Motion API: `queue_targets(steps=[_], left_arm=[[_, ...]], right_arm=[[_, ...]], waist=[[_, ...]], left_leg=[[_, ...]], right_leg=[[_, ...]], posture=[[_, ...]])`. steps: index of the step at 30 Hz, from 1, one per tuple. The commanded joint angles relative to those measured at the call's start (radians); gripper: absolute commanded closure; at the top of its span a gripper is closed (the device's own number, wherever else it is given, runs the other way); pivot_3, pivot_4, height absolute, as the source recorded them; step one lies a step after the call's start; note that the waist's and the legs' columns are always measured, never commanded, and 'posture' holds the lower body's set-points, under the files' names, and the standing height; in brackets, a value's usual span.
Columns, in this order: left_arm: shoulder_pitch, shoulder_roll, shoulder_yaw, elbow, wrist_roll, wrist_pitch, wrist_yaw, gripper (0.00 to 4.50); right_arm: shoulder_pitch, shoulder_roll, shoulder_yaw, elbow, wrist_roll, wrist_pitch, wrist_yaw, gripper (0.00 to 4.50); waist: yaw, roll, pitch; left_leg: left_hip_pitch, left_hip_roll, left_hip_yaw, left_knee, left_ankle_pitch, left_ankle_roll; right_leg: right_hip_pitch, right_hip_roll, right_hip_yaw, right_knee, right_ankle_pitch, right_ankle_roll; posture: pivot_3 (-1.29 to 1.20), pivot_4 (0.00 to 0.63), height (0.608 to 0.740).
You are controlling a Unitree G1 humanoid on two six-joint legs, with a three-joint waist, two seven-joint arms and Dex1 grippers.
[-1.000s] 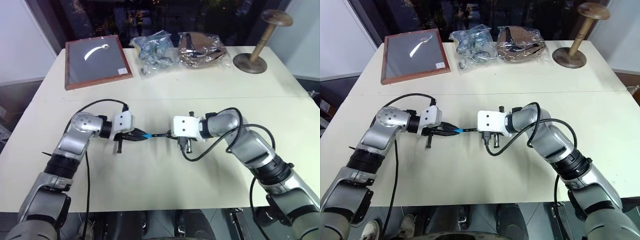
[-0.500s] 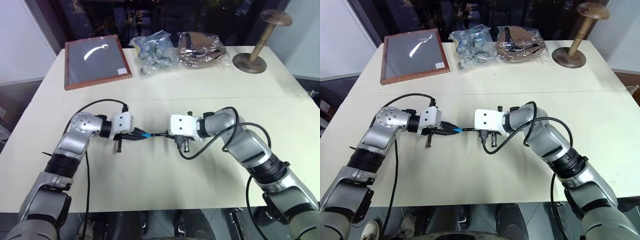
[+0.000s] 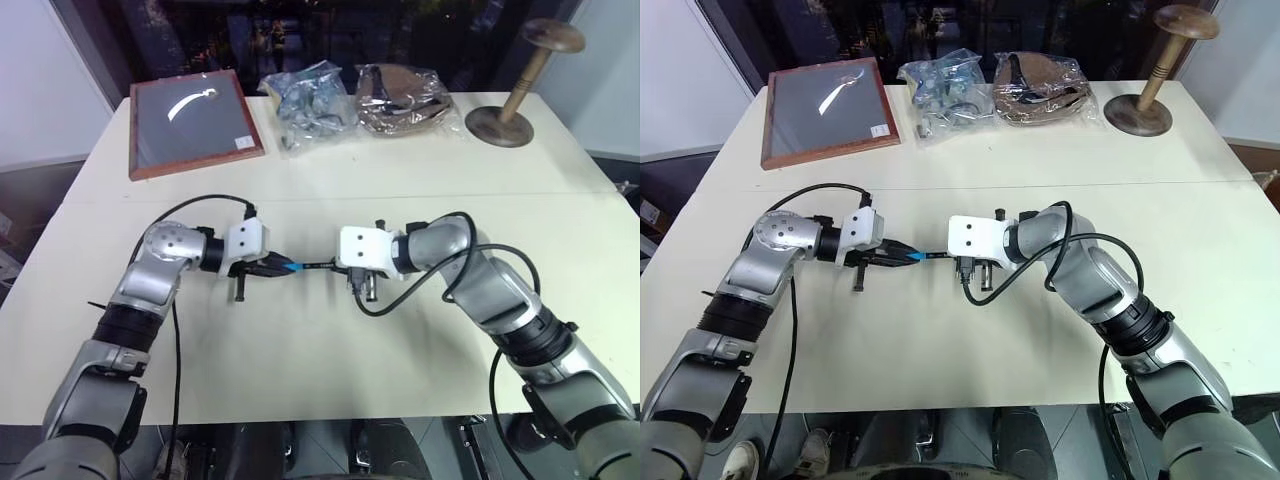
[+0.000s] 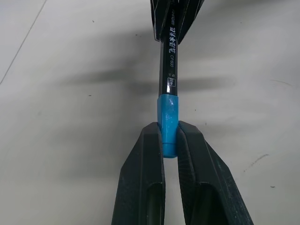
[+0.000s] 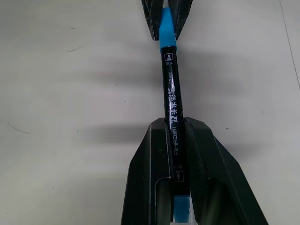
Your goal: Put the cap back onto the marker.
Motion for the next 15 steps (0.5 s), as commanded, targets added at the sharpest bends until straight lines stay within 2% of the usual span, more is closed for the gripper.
queue_targets(steps=[1, 15], left_arm=[[-0.031, -0.045, 0.006, -0.047, -0.042, -0.013, 0.015, 4.50], [-0.024, -0.049, 0.003, -0.047, -0.034, -0.022, 0.011, 4.50]], right_arm=[[-0.031, 0.059, 0.017, -0.060, 0.039, -0.031, 0.004, 4.47], [-0.031, 0.055, 0.011, -0.041, 0.032, -0.047, 0.008, 4.47]], waist=[[0.000, 0.000, 0.000], [0.000, 0.000, 0.000]], left_leg=[[0.000, 0.000, 0.000, 0.000, 0.000, 0.000], [0.000, 0.000, 0.000, 0.000, 0.000, 0.000]], right_leg=[[0.000, 0.000, 0.000, 0.000, 0.000, 0.000], [0.000, 0.000, 0.000, 0.000, 0.000, 0.000]], posture=[[0.00, 0.150, 0.740], [0.00, 0.150, 0.740]])
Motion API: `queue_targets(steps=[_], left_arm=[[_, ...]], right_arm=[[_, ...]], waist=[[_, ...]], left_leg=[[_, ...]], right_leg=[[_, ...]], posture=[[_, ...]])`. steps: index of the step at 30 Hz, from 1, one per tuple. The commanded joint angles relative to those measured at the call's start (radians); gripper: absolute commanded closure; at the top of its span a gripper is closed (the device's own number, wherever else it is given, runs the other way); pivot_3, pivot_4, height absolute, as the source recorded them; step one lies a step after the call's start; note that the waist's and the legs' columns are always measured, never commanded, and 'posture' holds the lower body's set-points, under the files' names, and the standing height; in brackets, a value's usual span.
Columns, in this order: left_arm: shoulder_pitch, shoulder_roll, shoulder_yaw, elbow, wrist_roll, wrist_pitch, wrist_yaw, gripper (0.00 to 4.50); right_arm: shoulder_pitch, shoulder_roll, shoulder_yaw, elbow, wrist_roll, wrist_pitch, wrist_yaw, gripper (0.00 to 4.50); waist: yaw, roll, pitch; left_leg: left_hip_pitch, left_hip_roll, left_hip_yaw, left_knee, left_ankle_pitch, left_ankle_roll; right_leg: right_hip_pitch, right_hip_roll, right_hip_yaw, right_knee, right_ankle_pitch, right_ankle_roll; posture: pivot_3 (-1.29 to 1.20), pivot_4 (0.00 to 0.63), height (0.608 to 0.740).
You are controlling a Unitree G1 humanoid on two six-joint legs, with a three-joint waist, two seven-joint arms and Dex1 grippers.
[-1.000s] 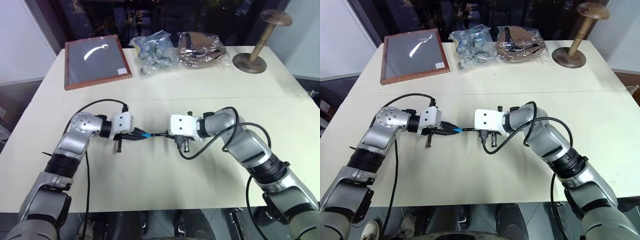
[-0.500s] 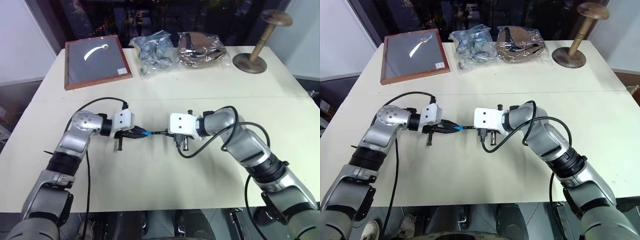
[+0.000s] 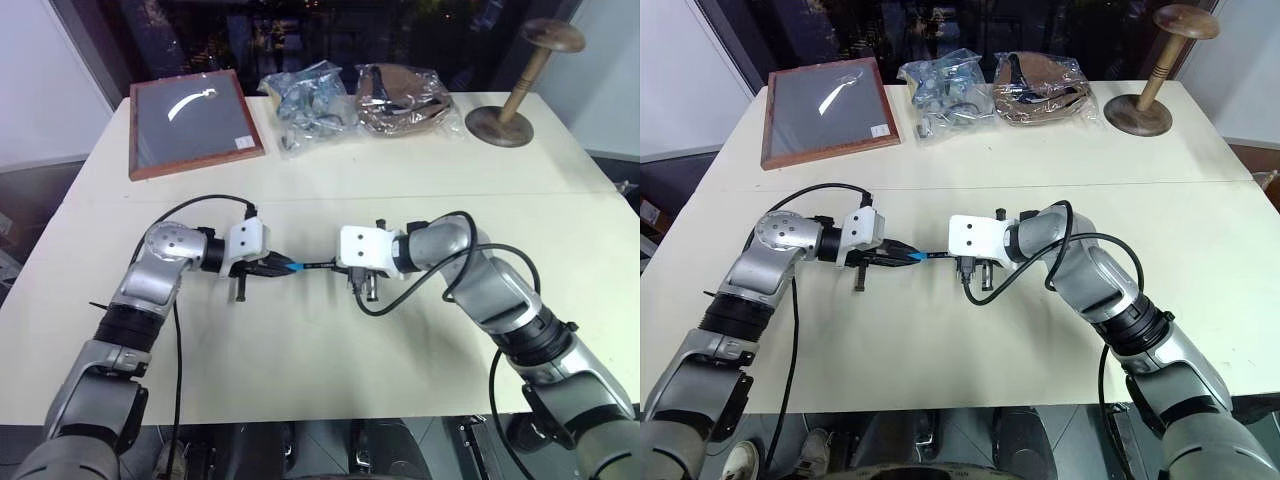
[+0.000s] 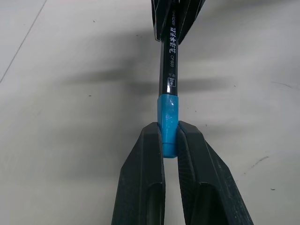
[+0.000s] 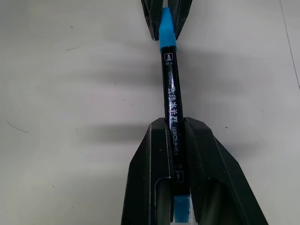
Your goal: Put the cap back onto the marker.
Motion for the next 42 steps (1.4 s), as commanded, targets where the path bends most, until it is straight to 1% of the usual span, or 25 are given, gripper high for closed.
queue_targets(steps=[1, 8, 14, 16, 17, 18, 22, 27, 31, 35, 39, 42], left_arm=[[-0.021, -0.039, -0.001, -0.046, -0.036, -0.028, 0.009, 4.50], [0.010, -0.011, 0.006, -0.059, -0.031, -0.031, 0.002, 4.50], [0.056, 0.022, 0.029, -0.096, -0.040, 0.002, 0.012, 4.50], [0.077, 0.035, 0.041, -0.117, -0.050, 0.019, 0.019, 3.57], [0.087, 0.042, 0.047, -0.126, -0.052, 0.021, 0.025, 3.21], [0.097, 0.050, 0.054, -0.138, -0.056, 0.028, 0.033, 2.75], [0.123, 0.073, 0.074, -0.177, -0.072, 0.060, 0.058, 0.63], [0.150, 0.107, 0.130, -0.249, -0.111, 0.134, 0.114, 0.63], [0.164, 0.114, 0.165, -0.291, -0.131, 0.194, 0.173, 0.63], [0.213, 0.099, 0.190, -0.345, -0.143, 0.244, 0.249, 0.63], [0.247, 0.069, 0.207, -0.388, -0.162, 0.288, 0.316, 0.63], [0.262, 0.048, 0.217, -0.416, -0.173, 0.324, 0.368, 0.63]], right_arm=[[-0.032, 0.051, 0.012, -0.039, 0.036, -0.051, 0.003, 4.47], [-0.042, 0.026, -0.010, 0.010, 0.026, -0.091, 0.007, 4.47], [-0.056, -0.003, -0.035, 0.056, 0.023, -0.138, 0.023, 4.47], [-0.060, -0.011, -0.041, 0.072, 0.022, -0.151, 0.026, 4.50], [-0.062, -0.016, -0.043, 0.079, 0.023, -0.159, 0.028, 4.50], [-0.062, -0.021, -0.045, 0.084, 0.025, -0.165, 0.030, 4.50], [-0.065, -0.036, -0.050, 0.102, 0.030, -0.183, 0.034, 4.50], [-0.055, -0.061, -0.072, 0.110, 0.032, -0.184, 0.031, 4.50], [-0.034, -0.088, -0.102, 0.110, 0.035, -0.164, 0.019, 4.50], [0.026, -0.085, -0.228, 0.072, 0.064, 0.069, -0.075, 4.50], [0.077, -0.066, -0.308, 0.003, 0.087, 0.267, -0.164, 4.50], [0.117, -0.064, -0.359, -0.045, 0.094, 0.382, -0.230, 4.50]], waist=[[0.000, 0.000, 0.000], [0.000, 0.000, 0.000], [-0.002, 0.000, 0.000], [-0.003, 0.000, 0.000], [-0.003, 0.000, 0.000], [-0.003, 0.000, 0.000], [-0.003, 0.000, 0.000], [-0.003, 0.000, 0.000], [-0.002, 0.000, 0.000], [0.001, 0.000, 0.000], [0.001, 0.000, 0.000], [0.001, 0.000, 0.000]], left_leg=[[0.000, 0.000, 0.000, 0.000, 0.000, 0.000], [0.000, 0.000, 0.000, 0.000, 0.000, 0.000], [0.000, 0.000, 0.000, 0.000, 0.000, 0.000], [0.000, 0.000, 0.000, 0.000, 0.000, 0.000], [0.000, 0.000, 0.000, 0.000, 0.000, 0.000], [0.000, 0.000, 0.000, 0.000, 0.000, 0.000], [0.000, 0.000, 0.000, 0.000, 0.000, 0.000], [0.000, 0.000, 0.000, 0.000, 0.000, 0.000], [0.000, 0.000, 0.000, 0.000, 0.000, 0.000], [0.000, 0.000, 0.000, 0.000, 0.000, 0.000], [0.000, 0.000, 0.000, 0.000, 0.000, 0.000], [0.000, 0.000, -0.001, 0.000, 0.000, 0.000]], right_leg=[[0.000, 0.000, 0.000, 0.000, 0.000, 0.000], [0.000, 0.000, 0.000, 0.000, 0.000, 0.000], [0.000, 0.000, 0.000, 0.000, 0.000, 0.000], [0.000, 0.000, 0.000, 0.000, 0.000, 0.000], [0.000, 0.000, 0.000, 0.000, 0.000, 0.000], [0.000, 0.000, 0.000, 0.000, 0.000, 0.000], [0.000, 0.000, 0.000, 0.000, 0.000, 0.000], [0.000, 0.000, 0.000, 0.000, 0.000, 0.000], [0.000, -0.001, 0.000, 0.000, 0.000, 0.000], [0.000, -0.001, 0.000, 0.000, 0.000, 0.000], [0.000, -0.001, 0.000, 0.000, 0.000, 0.000], [0.000, -0.001, 0.000, 0.000, 0.000, 0.000]], posture=[[0.00, 0.150, 0.740], [0.00, 0.150, 0.740], [0.00, 0.150, 0.740], [0.00, 0.150, 0.740], [0.00, 0.150, 0.740], [0.00, 0.150, 0.740], [0.00, 0.150, 0.740], [0.00, 0.150, 0.740], [0.00, 0.150, 0.740], [0.00, 0.150, 0.740], [0.00, 0.150, 0.740], [0.00, 0.150, 0.740]])
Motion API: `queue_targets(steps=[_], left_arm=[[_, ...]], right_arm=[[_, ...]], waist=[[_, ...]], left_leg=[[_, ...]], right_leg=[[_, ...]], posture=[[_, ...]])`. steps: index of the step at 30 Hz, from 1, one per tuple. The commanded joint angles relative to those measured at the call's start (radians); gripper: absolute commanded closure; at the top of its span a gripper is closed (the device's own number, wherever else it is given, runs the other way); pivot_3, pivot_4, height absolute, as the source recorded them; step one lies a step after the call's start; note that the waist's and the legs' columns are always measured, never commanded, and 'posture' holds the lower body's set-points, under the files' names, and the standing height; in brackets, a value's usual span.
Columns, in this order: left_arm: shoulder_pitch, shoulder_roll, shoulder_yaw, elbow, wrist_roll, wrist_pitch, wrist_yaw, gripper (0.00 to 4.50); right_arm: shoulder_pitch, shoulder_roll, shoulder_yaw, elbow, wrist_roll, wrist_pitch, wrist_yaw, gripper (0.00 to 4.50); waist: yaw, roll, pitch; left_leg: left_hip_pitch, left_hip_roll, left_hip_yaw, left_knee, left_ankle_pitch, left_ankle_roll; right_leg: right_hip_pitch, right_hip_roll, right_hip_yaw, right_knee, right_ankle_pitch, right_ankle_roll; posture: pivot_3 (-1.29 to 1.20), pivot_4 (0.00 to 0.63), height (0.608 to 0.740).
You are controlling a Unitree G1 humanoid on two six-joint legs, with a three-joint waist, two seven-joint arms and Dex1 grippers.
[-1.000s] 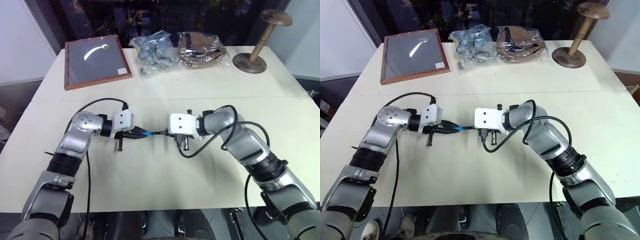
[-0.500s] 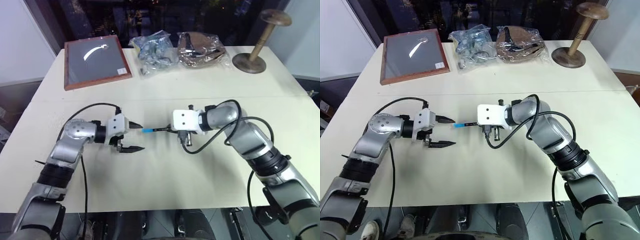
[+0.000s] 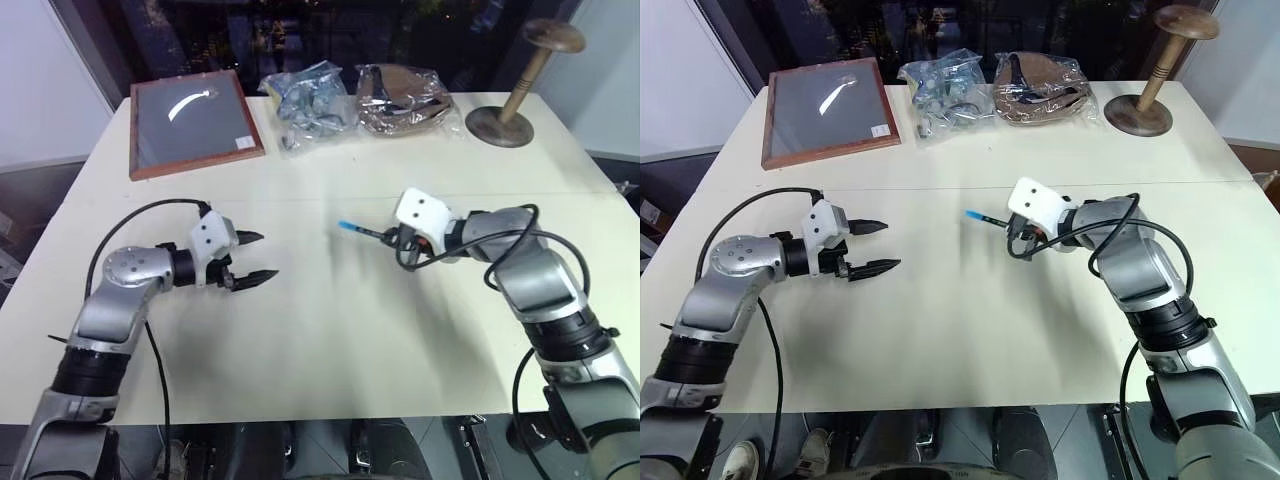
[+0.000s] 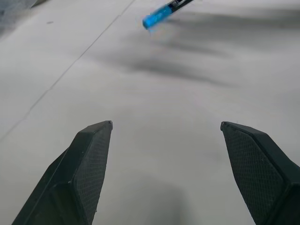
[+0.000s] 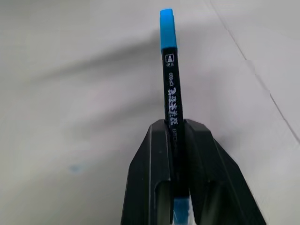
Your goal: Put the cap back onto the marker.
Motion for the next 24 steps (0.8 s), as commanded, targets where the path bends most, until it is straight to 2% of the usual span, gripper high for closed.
queue_targets(steps=[1, 5, 9, 24], left_arm=[[0.009, -0.014, 0.044, -0.062, -0.028, 0.042, 0.071, 0.63], [0.026, -0.034, 0.045, -0.098, -0.035, 0.085, 0.134, 0.63], [0.038, -0.046, 0.043, -0.121, -0.046, 0.113, 0.162, 0.63], [0.045, -0.040, 0.041, -0.154, -0.079, 0.159, 0.183, 0.63]], right_arm=[[0.037, -0.006, -0.089, -0.083, 0.011, 0.127, -0.082, 4.50], [0.078, 0.007, -0.184, -0.117, 0.011, 0.283, -0.194, 4.50], [0.133, 0.007, -0.218, -0.145, 0.010, 0.323, -0.282, 4.50], [0.288, 0.052, -0.273, -0.235, 0.098, 0.423, -0.420, 4.50]], waist=[[0.001, 0.000, 0.000], [0.002, 0.000, 0.000], [0.000, 0.000, 0.000], [0.002, 0.000, 0.000]], left_leg=[[0.000, 0.000, 0.000, 0.000, 0.000, 0.000], [0.000, 0.000, 0.000, 0.000, 0.000, 0.000], [0.000, 0.000, 0.000, 0.000, 0.000, 0.000], [0.000, 0.000, 0.000, -0.001, 0.000, 0.000]], right_leg=[[0.000, 0.000, 0.000, 0.000, 0.000, 0.000], [0.000, -0.001, 0.000, 0.000, 0.000, 0.000], [0.000, 0.000, 0.000, 0.000, 0.000, 0.000], [0.000, 0.000, 0.001, -0.001, 0.000, 0.000]], posture=[[0.00, 0.150, 0.740], [0.00, 0.150, 0.740], [0.00, 0.150, 0.740], [0.00, 0.150, 0.740]])
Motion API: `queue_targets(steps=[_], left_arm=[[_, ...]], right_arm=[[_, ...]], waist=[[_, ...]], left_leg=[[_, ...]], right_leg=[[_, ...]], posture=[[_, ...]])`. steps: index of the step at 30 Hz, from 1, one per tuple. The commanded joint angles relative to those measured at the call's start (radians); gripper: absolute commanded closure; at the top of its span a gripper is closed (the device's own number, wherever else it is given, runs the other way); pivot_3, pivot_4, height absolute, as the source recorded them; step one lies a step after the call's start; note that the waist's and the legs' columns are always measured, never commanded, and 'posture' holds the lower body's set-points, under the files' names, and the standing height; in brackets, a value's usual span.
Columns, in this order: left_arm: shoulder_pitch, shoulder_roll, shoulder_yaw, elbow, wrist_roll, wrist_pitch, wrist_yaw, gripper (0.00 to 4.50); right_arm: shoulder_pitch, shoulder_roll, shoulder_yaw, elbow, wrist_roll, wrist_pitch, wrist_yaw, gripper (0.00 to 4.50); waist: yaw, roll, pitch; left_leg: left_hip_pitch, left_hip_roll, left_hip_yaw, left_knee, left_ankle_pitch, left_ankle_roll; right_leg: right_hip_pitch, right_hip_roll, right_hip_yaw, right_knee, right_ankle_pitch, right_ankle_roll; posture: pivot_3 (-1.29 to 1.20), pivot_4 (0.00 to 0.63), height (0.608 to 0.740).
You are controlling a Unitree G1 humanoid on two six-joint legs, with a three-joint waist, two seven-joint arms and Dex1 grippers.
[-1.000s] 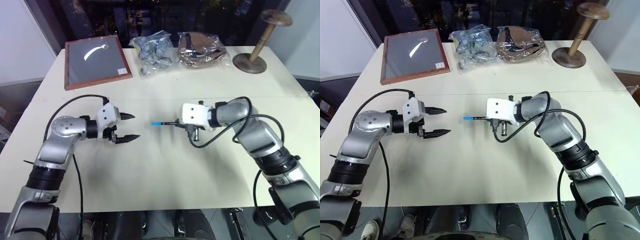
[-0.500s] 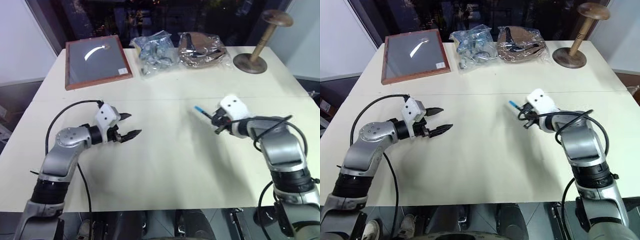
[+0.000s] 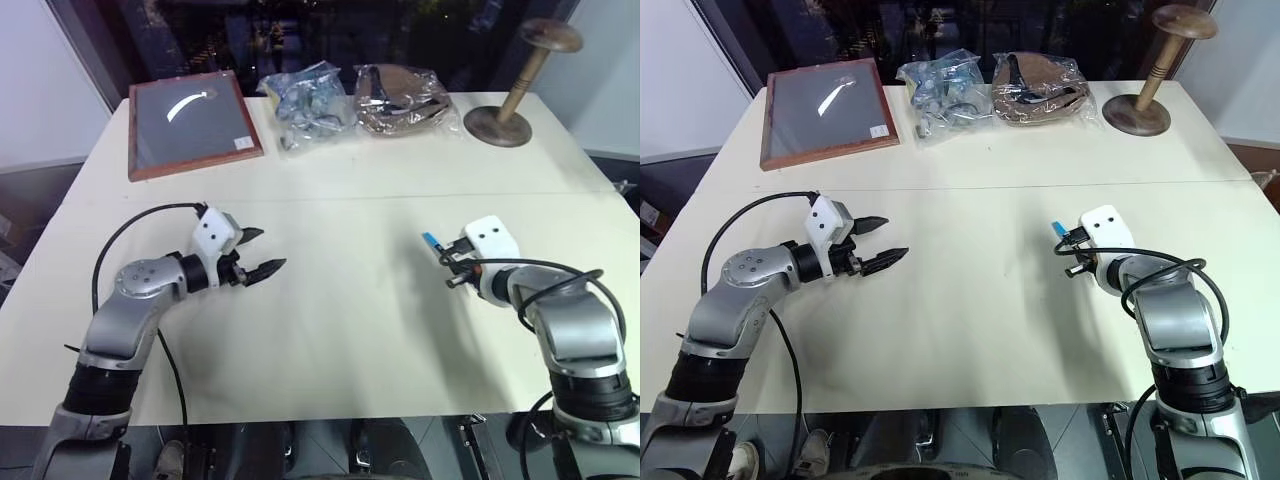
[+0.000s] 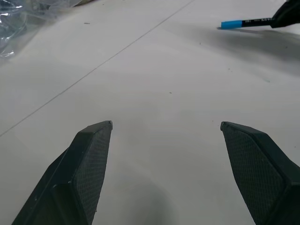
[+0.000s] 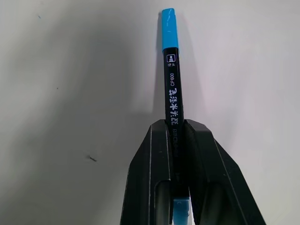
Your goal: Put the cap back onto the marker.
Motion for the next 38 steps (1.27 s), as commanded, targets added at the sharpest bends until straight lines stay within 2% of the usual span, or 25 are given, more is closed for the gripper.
queue_targets(steps=[1, 4, 7, 8, 9, 13, 14, 21, 25, 29, 38], left_arm=[[-0.001, 0.008, 0.018, -0.039, -0.020, 0.003, 0.005, 0.63], [-0.001, 0.011, 0.019, -0.044, -0.028, 0.010, 0.002, 0.63], [-0.005, 0.015, 0.018, -0.046, -0.041, 0.017, -0.005, 0.59], [-0.007, 0.015, 0.018, -0.047, -0.044, 0.020, -0.006, 0.59], [-0.007, 0.016, 0.017, -0.047, -0.045, 0.021, -0.007, 0.59], [-0.016, 0.020, 0.011, -0.043, -0.054, 0.024, -0.019, 0.59], [-0.020, 0.021, 0.007, -0.040, -0.054, 0.023, -0.021, 0.59], [-0.091, 0.026, -0.051, 0.019, -0.026, -0.007, -0.070, 0.59], [-0.192, -0.004, -0.100, 0.100, -0.012, -0.020, -0.105, 0.59], [-0.287, -0.041, -0.156, 0.197, 0.023, -0.064, -0.144, 0.59], [-0.356, -0.081, -0.203, 0.303, 0.065, -0.146, -0.215, 0.59]], right_arm=[[0.023, 0.008, -0.025, -0.046, 0.024, 0.012, -0.026, 4.50], [0.046, 0.010, -0.021, -0.061, 0.041, 0.013, -0.040, 4.50], [0.058, 0.007, -0.022, -0.066, 0.057, 0.011, -0.049, 3.14], [0.060, 0.005, -0.024, -0.065, 0.063, 0.010, -0.052, 2.85], [0.060, 0.003, -0.026, -0.064, 0.067, 0.008, -0.054, 2.22], [0.057, -0.013, -0.027, -0.055, 0.081, -0.004, -0.059, 0.26], [0.057, -0.020, -0.026, -0.056, 0.086, -0.004, -0.054, 0.06], [0.016, -0.215, 0.020, -0.083, 0.144, -0.108, 0.077, 0.06], [-0.036, -0.314, -0.003, -0.079, 0.187, -0.152, 0.154, 0.06], [-0.027, -0.397, -0.010, -0.103, 0.223, -0.194, 0.222, 0.06], [0.009, -0.502, -0.050, -0.168, 0.285, -0.218, 0.295, 0.06]], waist=[[0.002, 0.000, 0.000], [0.001, 0.000, 0.000], [0.001, 0.000, 0.000], [0.000, 0.000, 0.000], [0.000, 0.000, 0.000], [-0.002, 0.000, 0.000], [-0.002, 0.000, 0.000], [0.001, 0.000, 0.000], [0.002, 0.000, 0.000], [0.003, 0.000, 0.000], [0.000, 0.000, 0.000]], left_leg=[[0.000, 0.000, 0.000, 0.000, 0.000, 0.000], [0.000, 0.000, 0.000, 0.000, 0.000, 0.000], [0.000, 0.000, 0.000, 0.000, 0.000, 0.000], [0.000, 0.000, 0.000, 0.000, 0.000, 0.000], [0.000, 0.000, 0.000, 0.000, 0.000, 0.000], [0.000, 0.000, 0.000, 0.000, 0.000, 0.000], [0.000, 0.000, 0.000, 0.000, 0.000, 0.000], [0.000, 0.000, 0.000, 0.000, 0.000, 0.000], [0.000, 0.000, -0.001, 0.000, 0.000, 0.000], [0.000, 0.000, -0.002, 0.000, 0.000, 0.000], [-0.001, 0.001, -0.001, 0.000, 0.000, 0.000]], right_leg=[[0.000, 0.000, 0.000, 0.000, 0.000, 0.000], [0.000, 0.000, 0.000, 0.000, 0.000, 0.000], [0.000, 0.000, 0.000, 0.000, 0.000, 0.000], [0.000, 0.000, 0.000, 0.000, 0.000, 0.000], [0.000, 0.000, 0.000, 0.000, 0.000, 0.000], [0.000, 0.001, 0.000, 0.000, 0.000, 0.000], [0.000, 0.001, 0.000, 0.000, 0.000, 0.000], [0.001, 0.001, 0.000, -0.001, 0.000, 0.000], [0.000, 0.001, 0.000, -0.001, 0.000, 0.000], [0.001, 0.002, 0.000, -0.002, 0.000, 0.000], [0.000, 0.003, 0.001, -0.001, 0.000, 0.000]], posture=[[0.00, 0.150, 0.740], [0.00, 0.150, 0.740], [0.00, 0.150, 0.740], [0.00, 0.150, 0.740], [0.00, 0.150, 0.740], [0.00, 0.150, 0.740], [0.00, 0.150, 0.740], [0.00, 0.150, 0.740], [0.00, 0.150, 0.740], [0.00, 0.150, 0.740], [0.00, 0.150, 0.740]])
